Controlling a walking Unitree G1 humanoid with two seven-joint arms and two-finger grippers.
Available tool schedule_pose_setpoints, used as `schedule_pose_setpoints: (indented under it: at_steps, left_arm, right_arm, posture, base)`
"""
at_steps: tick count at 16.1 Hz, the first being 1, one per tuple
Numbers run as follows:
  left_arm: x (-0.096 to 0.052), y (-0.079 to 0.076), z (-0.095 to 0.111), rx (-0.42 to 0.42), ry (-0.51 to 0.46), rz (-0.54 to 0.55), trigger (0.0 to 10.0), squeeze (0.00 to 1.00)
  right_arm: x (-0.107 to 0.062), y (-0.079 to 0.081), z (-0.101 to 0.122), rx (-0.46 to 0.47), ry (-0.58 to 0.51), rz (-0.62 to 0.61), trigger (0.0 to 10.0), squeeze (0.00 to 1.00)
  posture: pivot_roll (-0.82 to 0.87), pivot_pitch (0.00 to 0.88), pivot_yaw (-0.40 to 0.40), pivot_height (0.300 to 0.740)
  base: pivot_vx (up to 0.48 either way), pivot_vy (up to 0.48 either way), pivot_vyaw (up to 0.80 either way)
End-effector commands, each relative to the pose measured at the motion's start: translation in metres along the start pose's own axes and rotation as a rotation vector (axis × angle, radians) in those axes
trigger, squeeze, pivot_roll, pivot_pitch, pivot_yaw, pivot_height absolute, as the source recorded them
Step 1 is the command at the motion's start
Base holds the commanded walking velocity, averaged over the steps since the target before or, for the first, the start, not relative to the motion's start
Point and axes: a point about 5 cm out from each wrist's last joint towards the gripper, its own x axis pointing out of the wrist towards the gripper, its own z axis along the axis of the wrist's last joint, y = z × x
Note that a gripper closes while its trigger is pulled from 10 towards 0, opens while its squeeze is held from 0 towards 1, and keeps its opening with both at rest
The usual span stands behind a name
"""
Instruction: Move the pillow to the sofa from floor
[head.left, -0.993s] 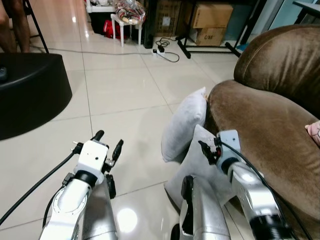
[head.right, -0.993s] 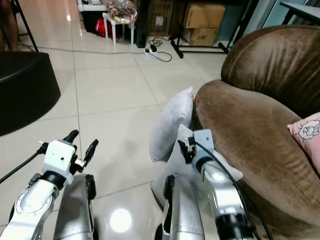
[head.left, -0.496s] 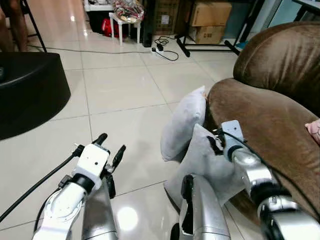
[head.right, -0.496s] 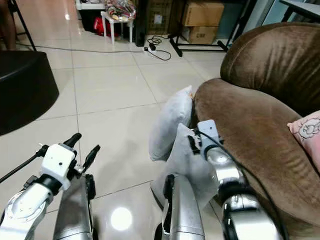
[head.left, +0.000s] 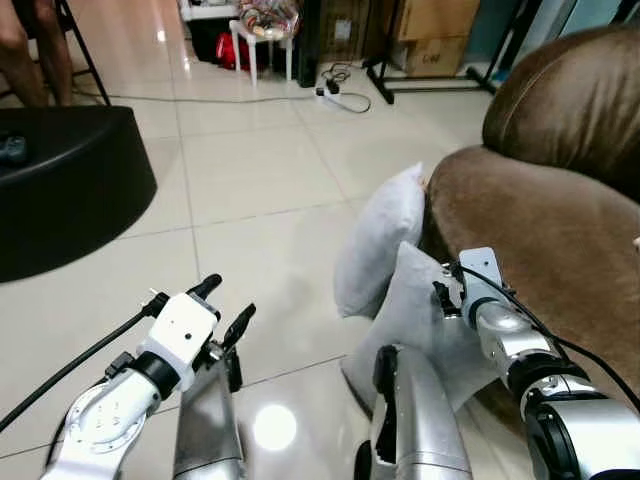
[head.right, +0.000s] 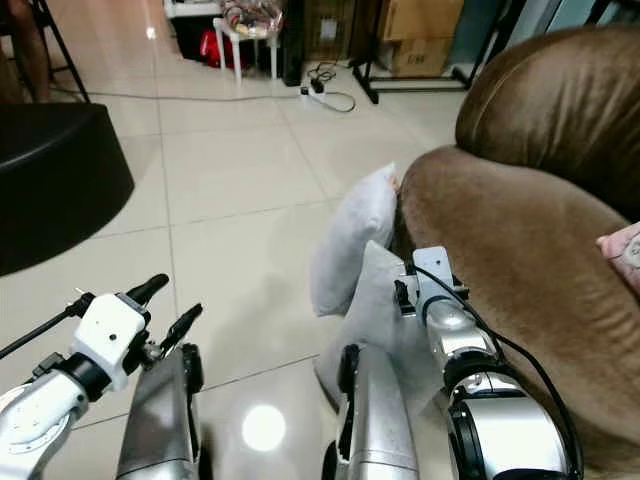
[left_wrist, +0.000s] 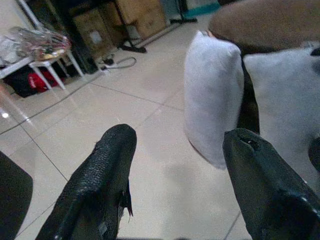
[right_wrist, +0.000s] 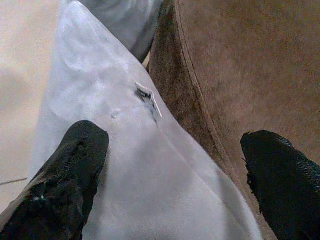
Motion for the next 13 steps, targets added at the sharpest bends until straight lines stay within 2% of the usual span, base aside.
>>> schedule_pose_setpoints:
  at_steps: [1,3,8,10,11,13]
  left_arm:
    - [-0.005,-0.001,0.004,0.002,0.007,-0.039,10.0,0.0]
    - [-0.01,-0.001,0.006,0.008,0.017,-0.058,10.0,0.0]
    - [-0.027,-0.001,0.011,0.028,0.065,-0.135,10.0,0.0]
    - [-0.028,-0.001,0.011,0.031,0.075,-0.151,10.0,0.0]
    - [-0.029,-0.002,0.011,0.023,0.081,-0.167,10.0,0.0]
    - [-0.03,-0.005,0.011,0.006,0.09,-0.199,10.0,0.0]
  right_arm:
    - [0.0,-0.006,-0.001,0.02,0.004,-0.042,10.0,0.0]
    - [0.0,-0.007,-0.004,0.024,0.007,-0.054,10.0,0.0]
    - [-0.005,-0.008,-0.028,-0.022,0.073,-0.084,10.0,0.0]
    - [-0.005,-0.005,-0.03,-0.004,0.075,-0.073,2.4,0.0]
    - [-0.005,-0.002,-0.03,0.008,0.075,-0.059,0.0,0.0]
    - [-0.004,0.004,-0.028,0.029,0.066,-0.025,0.0,0.0]
  posture:
    - [0.2,0.116,-0.011,0.453]
    - [0.21,0.134,0.005,0.453]
    - [0.24,0.182,0.055,0.453]
    - [0.24,0.175,0.051,0.453]
    - [0.24,0.171,0.047,0.453]
    - [0.24,0.164,0.036,0.453]
  base:
    - [0.0,0.0,0.0]
    - [0.0,0.0,0.0]
    - [0.0,0.0,0.0]
    - [0.0,0.0,0.0]
    - [0.0,0.0,0.0]
    - [0.0,0.0,0.0]
